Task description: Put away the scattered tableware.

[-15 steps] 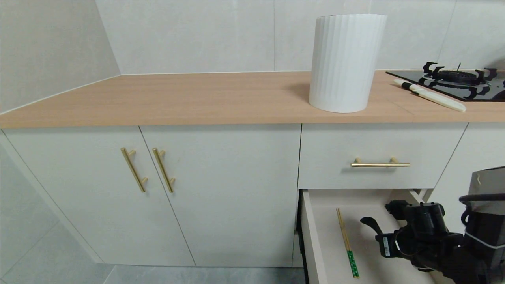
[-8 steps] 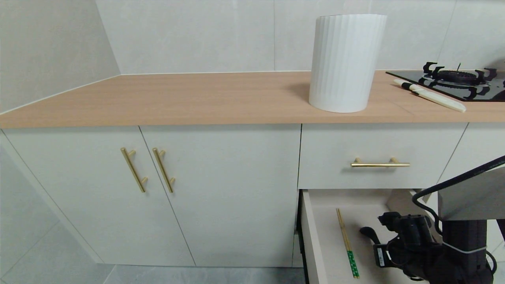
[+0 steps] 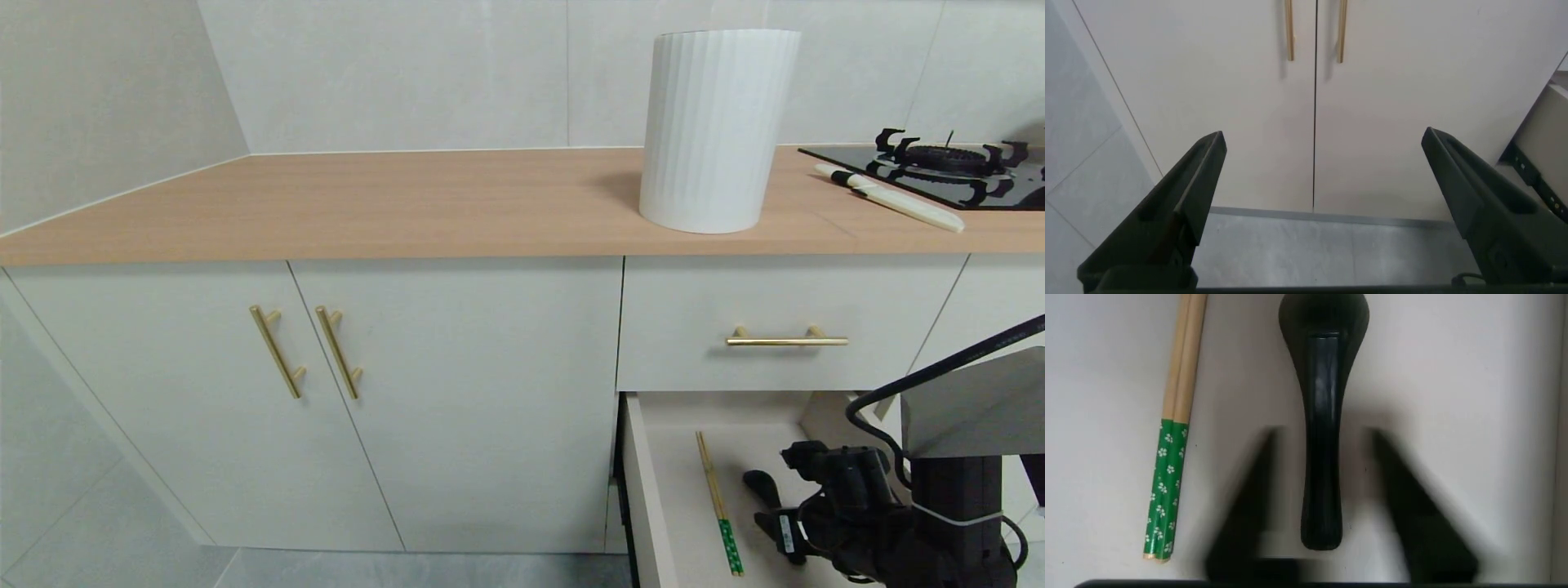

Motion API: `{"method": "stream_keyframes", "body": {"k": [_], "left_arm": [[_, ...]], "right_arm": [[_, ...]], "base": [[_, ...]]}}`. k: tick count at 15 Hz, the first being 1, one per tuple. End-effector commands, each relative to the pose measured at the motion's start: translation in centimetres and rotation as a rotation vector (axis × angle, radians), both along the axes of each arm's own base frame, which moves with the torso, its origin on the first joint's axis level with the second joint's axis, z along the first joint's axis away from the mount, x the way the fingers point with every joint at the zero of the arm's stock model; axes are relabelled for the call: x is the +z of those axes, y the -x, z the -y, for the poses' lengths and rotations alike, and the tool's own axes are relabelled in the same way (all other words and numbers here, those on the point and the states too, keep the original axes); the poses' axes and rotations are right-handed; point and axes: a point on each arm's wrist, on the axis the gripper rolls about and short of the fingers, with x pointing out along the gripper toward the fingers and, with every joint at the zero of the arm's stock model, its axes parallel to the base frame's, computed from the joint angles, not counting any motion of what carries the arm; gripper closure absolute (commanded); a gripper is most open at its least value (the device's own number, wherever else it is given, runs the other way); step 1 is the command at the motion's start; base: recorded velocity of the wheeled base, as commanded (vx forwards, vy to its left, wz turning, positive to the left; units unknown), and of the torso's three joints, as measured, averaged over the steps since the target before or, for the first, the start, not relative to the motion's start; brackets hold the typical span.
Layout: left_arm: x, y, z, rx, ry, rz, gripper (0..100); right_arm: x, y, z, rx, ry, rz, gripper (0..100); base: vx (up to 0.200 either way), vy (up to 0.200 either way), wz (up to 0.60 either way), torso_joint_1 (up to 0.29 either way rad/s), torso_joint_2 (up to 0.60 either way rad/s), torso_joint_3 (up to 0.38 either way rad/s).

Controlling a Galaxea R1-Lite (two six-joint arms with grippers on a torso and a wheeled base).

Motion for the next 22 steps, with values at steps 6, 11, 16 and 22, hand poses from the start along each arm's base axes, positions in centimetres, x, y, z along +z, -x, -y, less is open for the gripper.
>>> {"method": "stream_keyframes", "body": {"k": [6,11,16,22], "left_arm": [[0.0,0.0,0.0,0.001,0.001,-0.001,0],[0.0,0.0,0.0,0.001,0.001,-0.001,0],[0.0,0.0,0.0,0.001,0.001,-0.001,0],[0.0,0.0,0.0,0.001,0.001,-0.001,0]], "right_arm": [[7.2,2.7,0.4,0.010,-0.036,0.216,0],[13.6,5.5,0.6,0.029,-0.043,0.224,0],[16.4,8.5,0.4,0.070,-0.033,0.140,0],[18.0,11.2,0.2,0.136,-0.012,0.101,0]], "base": [[0.000,0.000,0.00,0.000,0.00,0.000],[0.000,0.000,0.00,0.000,0.00,0.000],[0.000,0.000,0.00,0.000,0.00,0.000],[0.000,0.000,0.00,0.000,0.00,0.000]]}}
